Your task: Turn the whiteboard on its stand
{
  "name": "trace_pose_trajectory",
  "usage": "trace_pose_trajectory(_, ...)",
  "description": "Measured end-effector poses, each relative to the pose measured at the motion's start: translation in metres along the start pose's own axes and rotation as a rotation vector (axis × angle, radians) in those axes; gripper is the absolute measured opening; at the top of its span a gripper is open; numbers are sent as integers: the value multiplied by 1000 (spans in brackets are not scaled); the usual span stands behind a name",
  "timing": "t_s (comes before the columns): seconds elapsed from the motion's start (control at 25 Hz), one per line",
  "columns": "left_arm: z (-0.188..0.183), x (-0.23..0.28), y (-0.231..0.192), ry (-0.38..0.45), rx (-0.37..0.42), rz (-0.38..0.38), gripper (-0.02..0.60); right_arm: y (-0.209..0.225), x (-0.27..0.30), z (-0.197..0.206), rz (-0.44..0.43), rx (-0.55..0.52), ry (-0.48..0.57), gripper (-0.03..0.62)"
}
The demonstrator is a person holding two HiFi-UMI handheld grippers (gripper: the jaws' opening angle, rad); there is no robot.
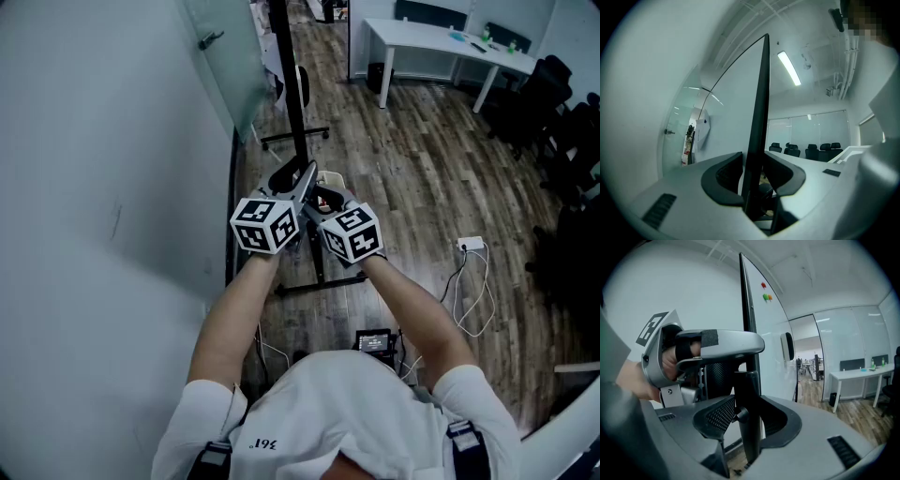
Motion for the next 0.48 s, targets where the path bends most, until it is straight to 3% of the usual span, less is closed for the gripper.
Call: trace_pose_trajectory(0.48,-1,25,-22,10,-26,-23,140,22,25,-8,5,1,-20,178)
Point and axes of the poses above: the fingertips, and each gripper's own axes: x forward along the fingers, y to its right, z out of its underside, the point moved 2 cm from there along -x, backward along the fingers, and after that the axes turned 7 degrees about z, right-handed, at the moved point
